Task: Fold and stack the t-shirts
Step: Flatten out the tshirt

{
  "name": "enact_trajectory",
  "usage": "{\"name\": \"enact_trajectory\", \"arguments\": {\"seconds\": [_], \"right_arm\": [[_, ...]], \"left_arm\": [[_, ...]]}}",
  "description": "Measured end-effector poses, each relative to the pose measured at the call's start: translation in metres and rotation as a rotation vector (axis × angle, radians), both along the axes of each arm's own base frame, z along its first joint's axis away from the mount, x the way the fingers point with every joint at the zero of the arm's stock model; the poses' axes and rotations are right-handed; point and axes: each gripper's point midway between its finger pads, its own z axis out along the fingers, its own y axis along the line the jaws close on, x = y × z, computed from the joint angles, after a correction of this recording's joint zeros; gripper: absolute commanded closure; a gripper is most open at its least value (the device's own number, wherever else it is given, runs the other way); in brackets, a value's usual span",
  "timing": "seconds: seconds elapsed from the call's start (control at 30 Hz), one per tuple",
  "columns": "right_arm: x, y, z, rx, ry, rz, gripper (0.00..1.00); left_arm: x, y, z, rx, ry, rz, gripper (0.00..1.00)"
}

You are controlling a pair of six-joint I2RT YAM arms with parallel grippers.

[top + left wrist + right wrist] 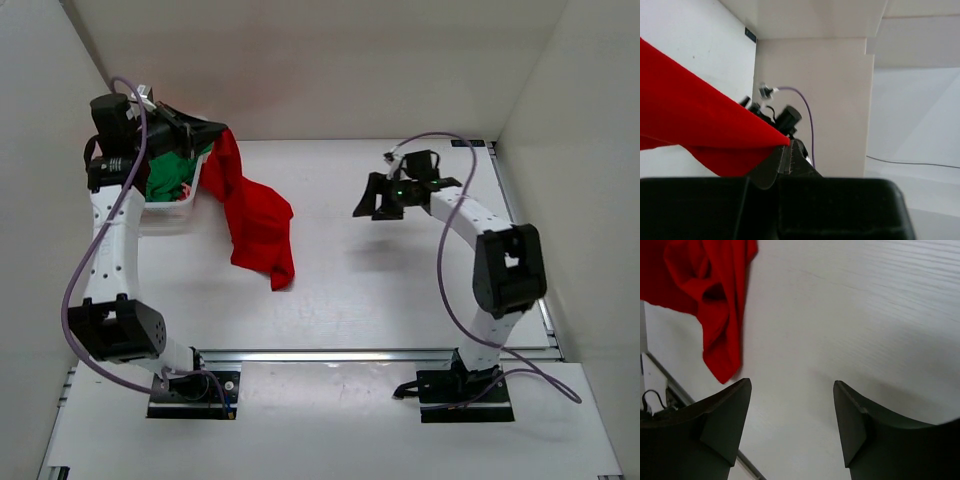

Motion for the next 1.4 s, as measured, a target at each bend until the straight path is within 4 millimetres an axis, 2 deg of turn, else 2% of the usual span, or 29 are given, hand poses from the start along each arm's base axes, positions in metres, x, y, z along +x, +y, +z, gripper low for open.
{"name": "enact_trajectory", "arguments": {"seconds": [0.13, 0.2, 0.27, 0.4, 0.57, 0.67, 0.8, 0.9, 1.03, 1.2, 1.4], "right_arm": [[-0.006, 0.066, -0.013, 0.057, 0.029, 0.161, 0.52], [-0.01, 0.1, -0.011, 0.089, 0.017, 0.241, 0.68], [-0.015, 0.129, -0.007, 0.113, 0.0, 0.304, 0.68], [-0.043, 0.176, -0.004, 0.133, -0.017, 0.42, 0.68], [-0.084, 0.212, -0.008, 0.117, -0.002, 0.507, 0.71], [-0.11, 0.233, -0.011, 0.102, 0.008, 0.543, 0.62], [-0.138, 0.251, -0.025, 0.101, 0.037, 0.556, 0.61], [-0.155, 0.248, -0.049, 0.087, 0.109, 0.535, 0.62], [-0.152, 0.249, -0.071, 0.071, 0.151, 0.488, 0.61], [-0.142, 0.25, -0.091, 0.056, 0.173, 0.427, 0.59], [-0.132, 0.252, -0.091, 0.065, 0.159, 0.386, 0.6]], "left_arm": [[-0.017, -0.009, -0.007, 0.009, 0.005, -0.019, 1.0], [-0.017, -0.008, -0.007, 0.017, 0.002, -0.013, 1.0], [-0.015, -0.003, -0.009, 0.026, 0.003, 0.002, 1.0], [-0.01, 0.009, -0.013, 0.048, 0.003, 0.044, 1.0], [-0.005, 0.033, -0.027, 0.094, 0.039, 0.128, 1.0], [-0.002, 0.041, -0.033, 0.116, 0.055, 0.167, 1.0], [-0.004, 0.037, -0.038, 0.125, 0.074, 0.163, 1.0], [-0.006, 0.034, -0.042, 0.132, 0.095, 0.159, 1.0], [-0.015, 0.028, -0.044, 0.13, 0.103, 0.146, 1.0], [-0.041, 0.012, -0.052, 0.105, 0.125, 0.111, 1.0], [-0.053, 0.003, -0.051, 0.081, 0.118, 0.089, 1.0]]}}
